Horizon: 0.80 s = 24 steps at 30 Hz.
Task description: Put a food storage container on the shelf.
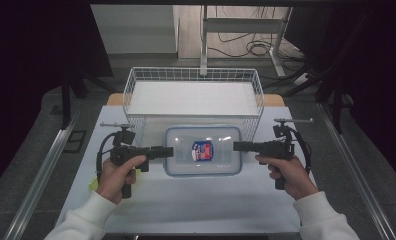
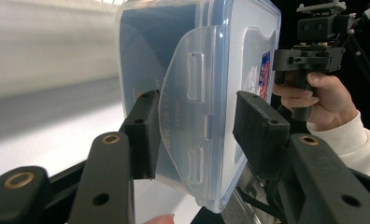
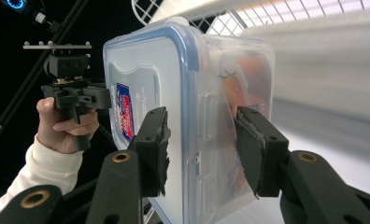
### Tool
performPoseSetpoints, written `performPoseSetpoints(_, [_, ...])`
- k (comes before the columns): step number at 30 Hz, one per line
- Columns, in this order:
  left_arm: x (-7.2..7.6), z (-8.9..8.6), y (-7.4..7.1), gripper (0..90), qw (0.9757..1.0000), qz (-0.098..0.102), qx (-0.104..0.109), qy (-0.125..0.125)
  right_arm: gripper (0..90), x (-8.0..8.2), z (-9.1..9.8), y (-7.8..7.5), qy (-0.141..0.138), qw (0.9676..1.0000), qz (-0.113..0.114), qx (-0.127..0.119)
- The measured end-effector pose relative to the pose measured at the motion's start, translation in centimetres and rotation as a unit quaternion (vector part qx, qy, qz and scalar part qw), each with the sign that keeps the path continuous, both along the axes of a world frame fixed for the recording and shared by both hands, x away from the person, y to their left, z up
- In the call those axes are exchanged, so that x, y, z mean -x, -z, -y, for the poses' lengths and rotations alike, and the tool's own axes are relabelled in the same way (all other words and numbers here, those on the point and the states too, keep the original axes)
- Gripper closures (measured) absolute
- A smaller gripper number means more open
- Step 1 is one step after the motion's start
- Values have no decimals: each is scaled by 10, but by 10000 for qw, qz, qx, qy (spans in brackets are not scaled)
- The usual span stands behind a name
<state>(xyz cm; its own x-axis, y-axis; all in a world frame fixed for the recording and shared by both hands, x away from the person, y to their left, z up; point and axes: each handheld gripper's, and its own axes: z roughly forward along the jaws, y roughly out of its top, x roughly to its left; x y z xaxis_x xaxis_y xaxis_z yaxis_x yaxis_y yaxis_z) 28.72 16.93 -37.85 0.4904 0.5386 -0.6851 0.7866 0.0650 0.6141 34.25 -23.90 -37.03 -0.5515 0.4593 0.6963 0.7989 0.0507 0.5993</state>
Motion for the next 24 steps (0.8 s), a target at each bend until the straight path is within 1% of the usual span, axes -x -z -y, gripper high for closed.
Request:
performPoseSetpoints(2, [-4, -2, -7, 524, 10000, 4, 25, -11, 553, -4, -2, -7, -6, 10000, 33, 2])
performPoseSetpoints(3, [-9, -5, -14, 526, 10000, 36, 47, -9, 553, -9, -4, -15, -8, 10000, 74, -1])
performPoseSetpoints(4, [-9, -5, -14, 527, 10000, 36, 47, -9, 554, -11, -5, -18, 1, 9999, 108, -7])
performPoseSetpoints(5, [-11, -6, -18, 527, 10000, 47, 69, -11, 554, -11, -5, -18, 1, 9999, 108, -7])
performPoseSetpoints(6, [-14, -7, -21, 527, 10000, 55, 83, -1, 553, -13, -6, -22, 5, 9999, 133, -5])
performPoseSetpoints(7, [-19, -9, -28, 529, 9999, 64, 114, 6, 553, -17, -8, -30, 0, 9999, 147, 2])
performPoseSetpoints(8, [-19, -9, -28, 530, 9999, 64, 114, 6, 553, -17, -8, -30, 0, 9999, 147, 2])
performPoseSetpoints(11, [-28, -13, -37, 532, 9998, 88, 171, 18, 553, -25, -11, -43, -12, 9998, 191, 40])
performPoseSetpoints(13, [-34, -15, -42, 533, 9997, 96, 202, 26, 553, -30, -13, -51, -10, 9997, 221, 64])
performPoseSetpoints(14, [-41, -17, -45, 532, 9997, 77, 247, 7, 553, -36, -15, -57, 5, 9997, 226, 87])
performPoseSetpoints(15, [-41, -17, -45, 533, 9997, 77, 247, 7, 553, -36, -15, -57, 5, 9997, 226, 87])
performPoseSetpoints(17, [-49, -18, -49, 533, 9996, 80, 274, 8, 553, -43, -17, -62, 19, 9996, 254, 101])
performPoseSetpoints(18, [-52, -19, -50, 532, 9996, 86, 276, 17, 553, -50, -19, -67, 24, 9996, 275, 118])
performPoseSetpoints(19, [-57, -20, -52, 532, 9996, 89, 275, 17, 553, -50, -19, -67, 24, 9996, 275, 118])
performPoseSetpoints(21, [-65, -22, -55, 532, 9996, 86, 261, 38, 552, -57, -20, -70, 28, 9996, 264, 129])
performPoseSetpoints(22, [-73, -24, -58, 533, 9996, 80, 261, 45, 552, -66, -22, -72, 24, 9996, 266, 116])
performPoseSetpoints(23, [-73, -24, -58, 533, 9996, 80, 261, 45, 552, -70, -23, -73, 23, 9996, 258, 117])
performPoseSetpoints(24, [-78, -26, -59, 533, 9996, 67, 264, 28, 552, -74, -24, -74, 13, 9996, 236, 124])
